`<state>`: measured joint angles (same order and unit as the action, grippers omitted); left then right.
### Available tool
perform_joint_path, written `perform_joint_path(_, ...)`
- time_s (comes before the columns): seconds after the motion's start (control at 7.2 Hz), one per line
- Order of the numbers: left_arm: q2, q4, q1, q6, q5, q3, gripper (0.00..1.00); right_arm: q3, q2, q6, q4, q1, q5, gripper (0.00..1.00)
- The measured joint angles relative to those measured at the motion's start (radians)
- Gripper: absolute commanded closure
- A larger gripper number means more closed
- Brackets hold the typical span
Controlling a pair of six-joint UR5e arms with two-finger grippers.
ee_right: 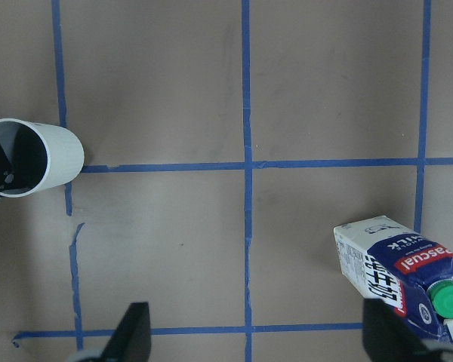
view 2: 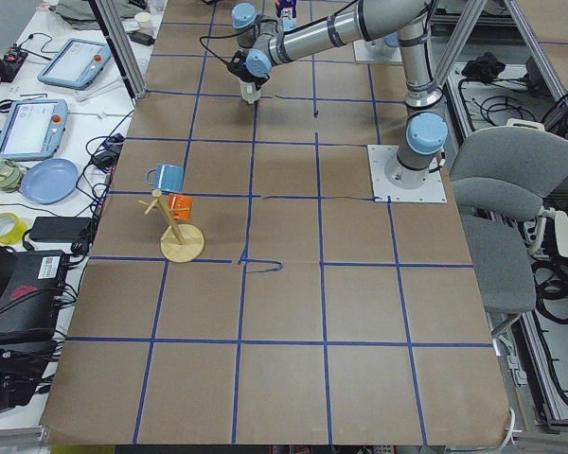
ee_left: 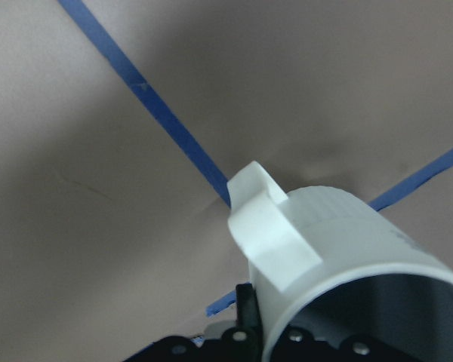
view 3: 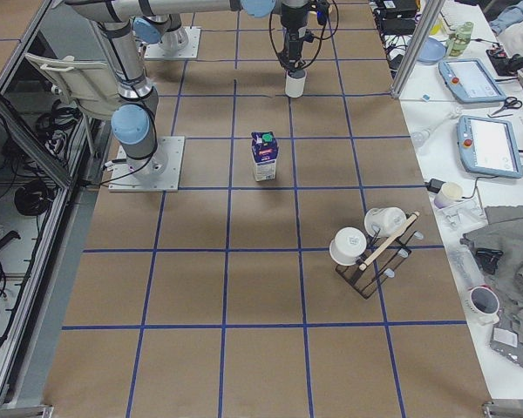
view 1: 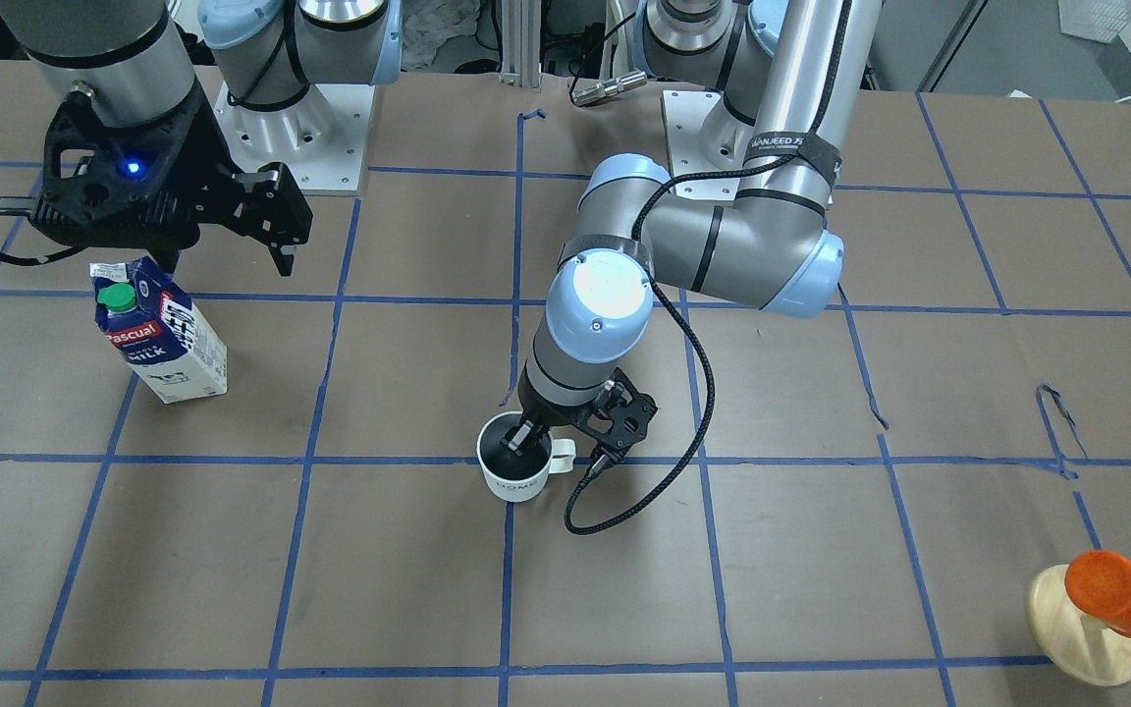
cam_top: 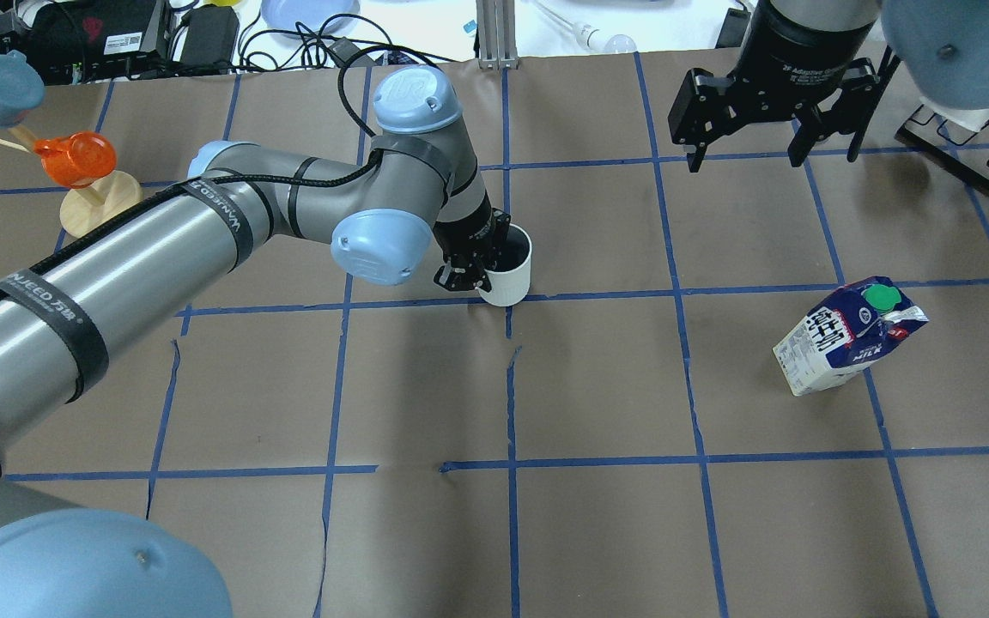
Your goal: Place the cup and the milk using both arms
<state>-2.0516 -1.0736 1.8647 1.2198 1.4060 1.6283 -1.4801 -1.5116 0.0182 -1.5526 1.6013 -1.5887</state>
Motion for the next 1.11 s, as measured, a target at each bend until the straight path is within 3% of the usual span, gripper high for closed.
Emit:
perform_joint_path(0.56,0.031,0.022,-0.01,-0.084,-0.003,-0.021,0.0,-0.122,-0.005,-0.266,-0.012,-0.178,-0.003,0.0)
perform_joint_path(0.97,0.091,0.0,-0.091,-0.475,0.004,-0.085,0.0,-0.273,-0.006,-0.494,-0.102,-0.336,-0.004,0.01)
perform_joint_path(1.11,0.124,-0.014,-0.128,-0.638,0.004,-0.093,0.0,-0.324,-0.006,-0.53,-0.14,-0.361,-0.006,0.1)
